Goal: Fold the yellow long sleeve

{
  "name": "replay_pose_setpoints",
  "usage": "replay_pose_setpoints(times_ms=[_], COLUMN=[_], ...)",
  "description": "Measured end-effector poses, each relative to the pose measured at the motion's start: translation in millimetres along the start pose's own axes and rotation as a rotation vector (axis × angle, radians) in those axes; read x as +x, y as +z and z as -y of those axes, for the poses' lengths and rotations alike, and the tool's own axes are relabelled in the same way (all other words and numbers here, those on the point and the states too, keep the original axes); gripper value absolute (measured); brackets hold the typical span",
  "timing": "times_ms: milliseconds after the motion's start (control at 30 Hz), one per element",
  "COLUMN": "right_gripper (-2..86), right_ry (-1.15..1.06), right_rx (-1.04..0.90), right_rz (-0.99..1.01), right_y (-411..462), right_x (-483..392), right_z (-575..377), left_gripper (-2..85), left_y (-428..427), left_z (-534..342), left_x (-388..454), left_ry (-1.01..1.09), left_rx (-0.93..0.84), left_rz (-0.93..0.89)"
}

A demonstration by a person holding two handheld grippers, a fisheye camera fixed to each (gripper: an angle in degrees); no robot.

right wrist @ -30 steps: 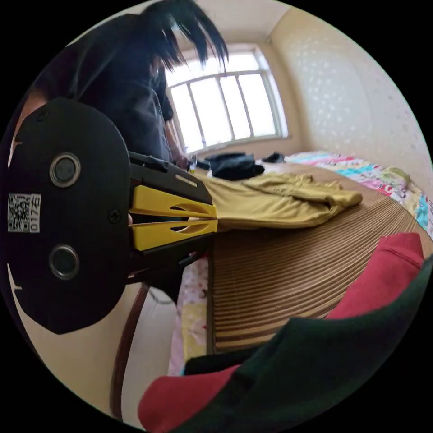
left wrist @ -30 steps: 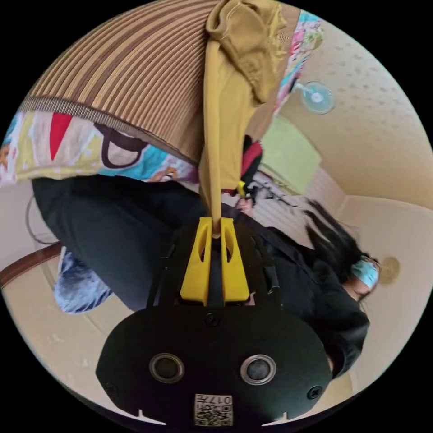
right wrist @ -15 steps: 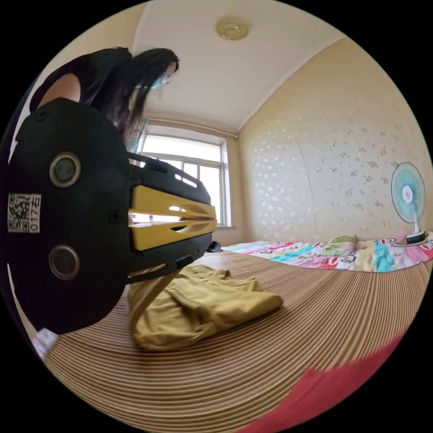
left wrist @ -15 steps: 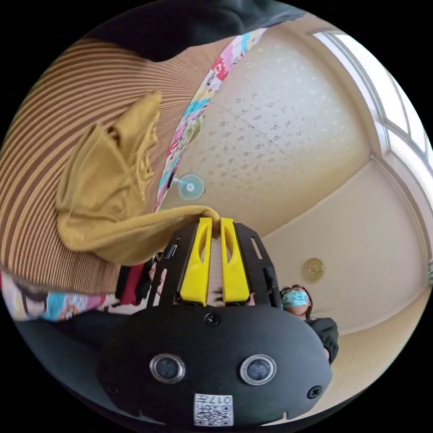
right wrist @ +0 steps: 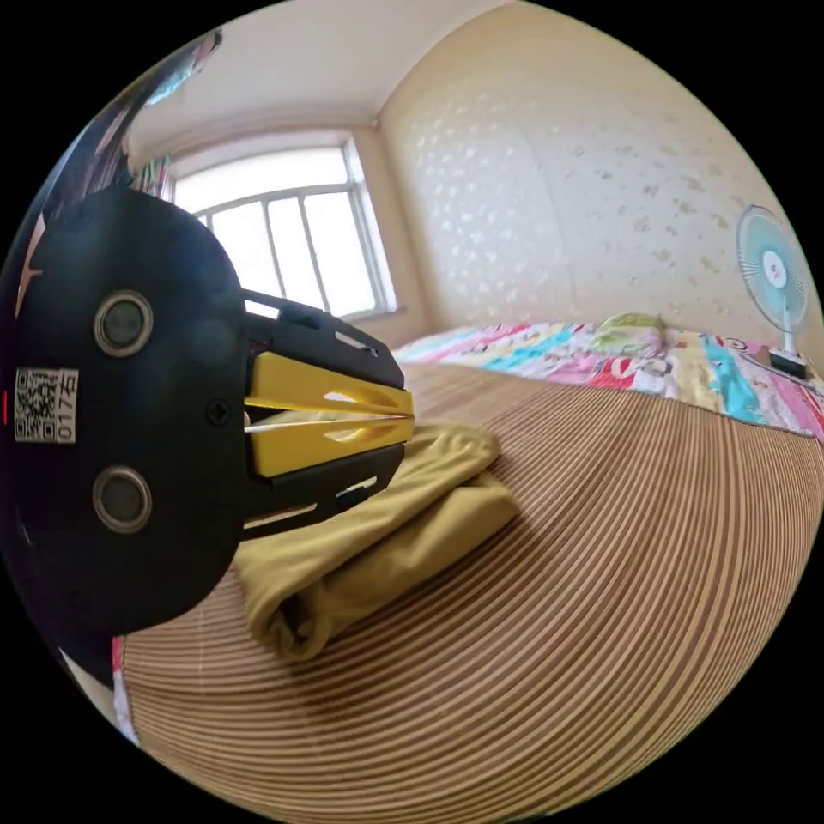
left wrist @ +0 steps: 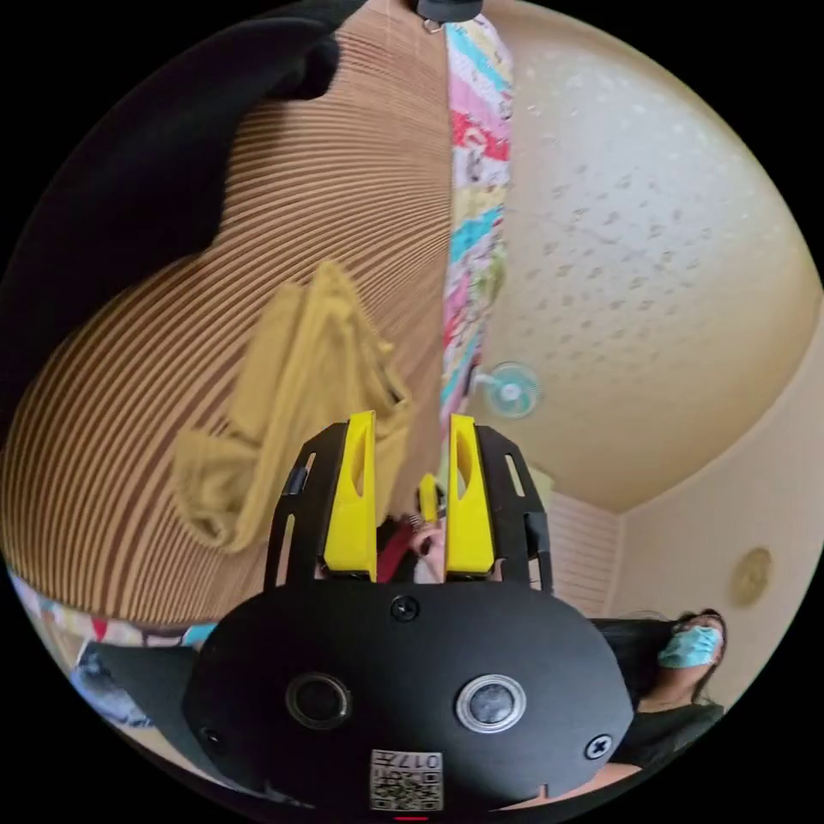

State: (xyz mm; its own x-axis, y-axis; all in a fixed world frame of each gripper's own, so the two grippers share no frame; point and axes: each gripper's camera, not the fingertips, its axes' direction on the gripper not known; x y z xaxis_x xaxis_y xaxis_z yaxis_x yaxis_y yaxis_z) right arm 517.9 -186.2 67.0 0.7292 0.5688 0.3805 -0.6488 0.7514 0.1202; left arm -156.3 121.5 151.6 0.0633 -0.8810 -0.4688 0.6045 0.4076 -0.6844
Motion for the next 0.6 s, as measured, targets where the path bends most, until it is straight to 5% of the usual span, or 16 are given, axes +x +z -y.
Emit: replay_pose_setpoints(times_ms=[67,267,400,600], right_gripper=[0.2,0.3,0.3,0.2], right_ry=[-0.124,-0.655,-0.665,-0.367], right_rx=[-0.068,-0.294,-0.27,-0.175], right_rz=[-0.22,-1.017,-1.06,-0.844], right_y=[15.3,78.8,89.6,71.8], right_x=[-14.3,-47.6,-45.6,-31.8], right_z=[-19.3,-71.5,-83.7,-63.5], left_gripper=[12.8,14.8,15.3,9.3], left_y=[12.8,43.6,56.8,78.8], left_z=[-44.0,-96.5,-89.4,-68.1], left_x=[-19.4,-60.7,-65.9,-63.3], left_ry=[-0.039,-0.185,-0.22,-0.321], left_rx=[-0.033,-0.046,0.042,0.124], left_rz=[0.141,0.148,0.119,0.012])
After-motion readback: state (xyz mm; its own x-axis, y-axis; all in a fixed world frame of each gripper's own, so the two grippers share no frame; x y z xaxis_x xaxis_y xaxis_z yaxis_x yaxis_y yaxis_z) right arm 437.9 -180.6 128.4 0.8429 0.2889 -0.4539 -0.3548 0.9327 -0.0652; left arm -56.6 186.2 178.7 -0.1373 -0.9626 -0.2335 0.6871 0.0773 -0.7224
